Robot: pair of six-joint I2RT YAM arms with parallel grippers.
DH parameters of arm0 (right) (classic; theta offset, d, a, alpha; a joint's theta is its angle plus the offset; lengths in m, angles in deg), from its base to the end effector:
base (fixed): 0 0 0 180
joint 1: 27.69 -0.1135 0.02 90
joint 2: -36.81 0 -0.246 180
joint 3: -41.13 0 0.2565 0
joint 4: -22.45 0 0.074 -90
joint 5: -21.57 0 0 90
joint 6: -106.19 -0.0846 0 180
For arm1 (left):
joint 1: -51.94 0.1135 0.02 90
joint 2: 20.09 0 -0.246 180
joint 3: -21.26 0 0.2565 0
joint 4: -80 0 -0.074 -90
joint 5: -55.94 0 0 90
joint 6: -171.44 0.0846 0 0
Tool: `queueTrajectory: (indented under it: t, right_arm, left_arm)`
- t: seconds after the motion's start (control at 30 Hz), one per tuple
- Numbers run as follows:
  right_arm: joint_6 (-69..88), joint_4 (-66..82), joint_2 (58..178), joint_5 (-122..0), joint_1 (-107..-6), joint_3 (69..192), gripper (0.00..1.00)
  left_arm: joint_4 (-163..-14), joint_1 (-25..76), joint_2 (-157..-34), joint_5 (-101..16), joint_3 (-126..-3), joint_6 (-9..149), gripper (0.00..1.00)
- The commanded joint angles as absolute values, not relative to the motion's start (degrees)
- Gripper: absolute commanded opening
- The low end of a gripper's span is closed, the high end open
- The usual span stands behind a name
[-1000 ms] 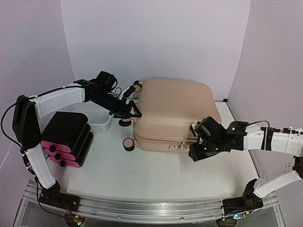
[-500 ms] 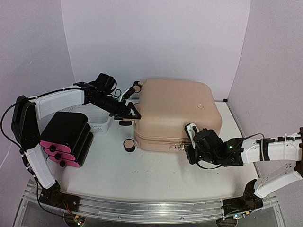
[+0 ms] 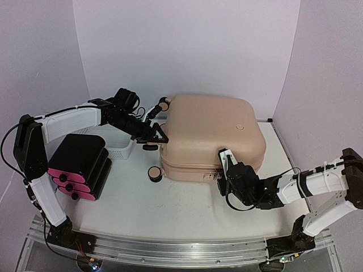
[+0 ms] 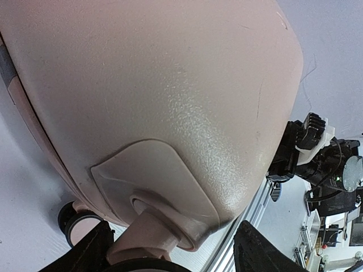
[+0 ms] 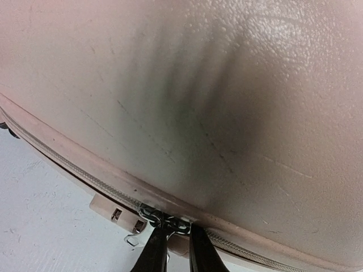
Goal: Open, take out, and arrange the luggage
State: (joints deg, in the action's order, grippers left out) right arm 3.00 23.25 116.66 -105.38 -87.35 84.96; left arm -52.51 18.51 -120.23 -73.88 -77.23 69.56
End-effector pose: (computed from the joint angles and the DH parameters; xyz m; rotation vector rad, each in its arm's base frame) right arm 0.1953 0.2330 0.1231 -0.4757 1.9948 0.0784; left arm 0.3128 -0.2714 0.2432 0.7955 2.3831 -1.1894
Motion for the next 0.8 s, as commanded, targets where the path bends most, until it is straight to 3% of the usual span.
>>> queueTrajectory:
  t: [0.0, 0.63, 0.77]
  right_arm:
    - [3.97, 30.51, 118.48, -107.09, -87.02, 84.44, 0.14]
    - [4.55, 34.57, 124.54, -110.65, -86.75, 86.2, 0.31]
    - [4.19, 34.6, 125.56, -110.07, -85.41, 86.06, 0.28]
  left_arm:
    - [-50.43, 16.79, -119.38, -76.51, -76.15, 69.93, 0.72]
    - [-50.41, 16.79, -118.13, -76.72, -75.85, 69.62, 0.68]
    - [-50.42, 16.79, -117.61, -76.43, -75.72, 69.74, 0.68]
